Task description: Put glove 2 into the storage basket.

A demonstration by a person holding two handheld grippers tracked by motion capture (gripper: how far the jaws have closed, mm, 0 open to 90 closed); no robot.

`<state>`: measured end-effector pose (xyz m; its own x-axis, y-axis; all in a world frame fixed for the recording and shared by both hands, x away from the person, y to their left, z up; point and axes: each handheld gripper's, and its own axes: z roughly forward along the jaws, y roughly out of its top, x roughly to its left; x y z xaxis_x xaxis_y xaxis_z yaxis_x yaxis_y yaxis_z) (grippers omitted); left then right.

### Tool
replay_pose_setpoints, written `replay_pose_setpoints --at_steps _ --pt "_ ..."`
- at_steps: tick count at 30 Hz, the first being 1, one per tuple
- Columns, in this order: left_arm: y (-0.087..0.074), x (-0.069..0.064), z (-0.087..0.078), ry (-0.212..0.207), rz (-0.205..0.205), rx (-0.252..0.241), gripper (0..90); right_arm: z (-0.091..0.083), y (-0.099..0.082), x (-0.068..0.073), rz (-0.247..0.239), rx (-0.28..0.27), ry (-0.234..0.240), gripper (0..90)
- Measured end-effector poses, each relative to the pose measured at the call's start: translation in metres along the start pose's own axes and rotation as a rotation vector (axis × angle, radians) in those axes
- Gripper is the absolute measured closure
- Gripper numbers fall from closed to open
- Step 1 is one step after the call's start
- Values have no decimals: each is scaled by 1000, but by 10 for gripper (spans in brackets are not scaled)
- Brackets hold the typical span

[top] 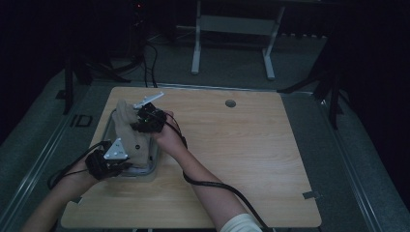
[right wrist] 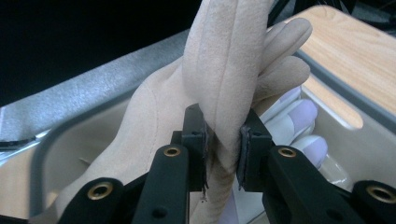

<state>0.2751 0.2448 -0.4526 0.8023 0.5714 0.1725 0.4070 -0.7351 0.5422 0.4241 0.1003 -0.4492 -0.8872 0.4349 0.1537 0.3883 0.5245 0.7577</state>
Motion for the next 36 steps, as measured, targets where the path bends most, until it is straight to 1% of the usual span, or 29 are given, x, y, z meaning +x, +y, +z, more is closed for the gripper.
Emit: replay_pose_setpoints --at_steps 1,2,5,7,8,13,14,17,19,20,23,24,26,27,28,29,30,31,32,33,34,35,36 --pt "-2 2 6 -1 -4 9 813 2 -2 -1 2 7 1 765" --pt "-2 2 8 -6 -6 12 813 8 -7 -7 21 23 -4 764" --pt "-2 3 12 -8 -7 14 812 14 -13 -12 37 42 -9 763" --pt "-2 3 12 -8 -7 14 812 15 -14 -14 40 45 -7 763" --pt "-2 3 16 -13 -7 21 812 18 -17 -17 50 54 -7 762" --pt "-3 3 23 -24 -21 29 809 25 -21 -19 59 83 -19 748" --pt "-3 4 25 -25 -22 24 809 26 -21 -20 63 85 -20 745" --pt "-5 4 28 -32 -31 20 802 26 -21 -21 67 97 -24 716" --pt "-5 4 28 -32 -31 20 800 26 -20 -21 67 102 -23 716" --pt "-5 5 29 -41 -39 18 794 25 -19 -22 63 109 -27 660" --pt "-5 6 29 -47 -40 18 788 22 -19 -24 68 102 -34 592" --pt "-5 6 29 -49 -41 18 782 20 -19 -26 67 95 -39 556" --pt "-5 6 29 -56 -45 16 763 16 -18 -27 79 85 -30 471" --pt "-5 7 29 -67 -57 11 737 13 -18 -28 73 76 -39 443" --pt "-5 8 28 -70 -67 -2 698 10 -17 -28 75 71 -38 416" --pt "-5 9 25 -62 -78 -18 645 7 -16 -28 78 67 -34 379" --pt "-4 10 24 -60 -90 -26 568 3 -15 -29 79 50 -38 355" --pt "-4 11 23 -69 -110 -42 512 0 -14 -29 82 47 -37 332" --pt "-3 13 21 -62 -130 -62 455 -3 -14 -29 87 39 -27 286" --pt "-2 14 20 -50 -151 -76 401 -5 -13 -30 89 35 -14 257" --pt "-2 16 18 -48 -163 -87 366 -7 -13 -29 88 39 -8 237" --pt "-1 17 17 -47 -163 -98 297 -10 -13 -29 79 44 1 188" --pt "0 18 16 -40 -177 -101 225 -13 -13 -28 60 39 5 162"
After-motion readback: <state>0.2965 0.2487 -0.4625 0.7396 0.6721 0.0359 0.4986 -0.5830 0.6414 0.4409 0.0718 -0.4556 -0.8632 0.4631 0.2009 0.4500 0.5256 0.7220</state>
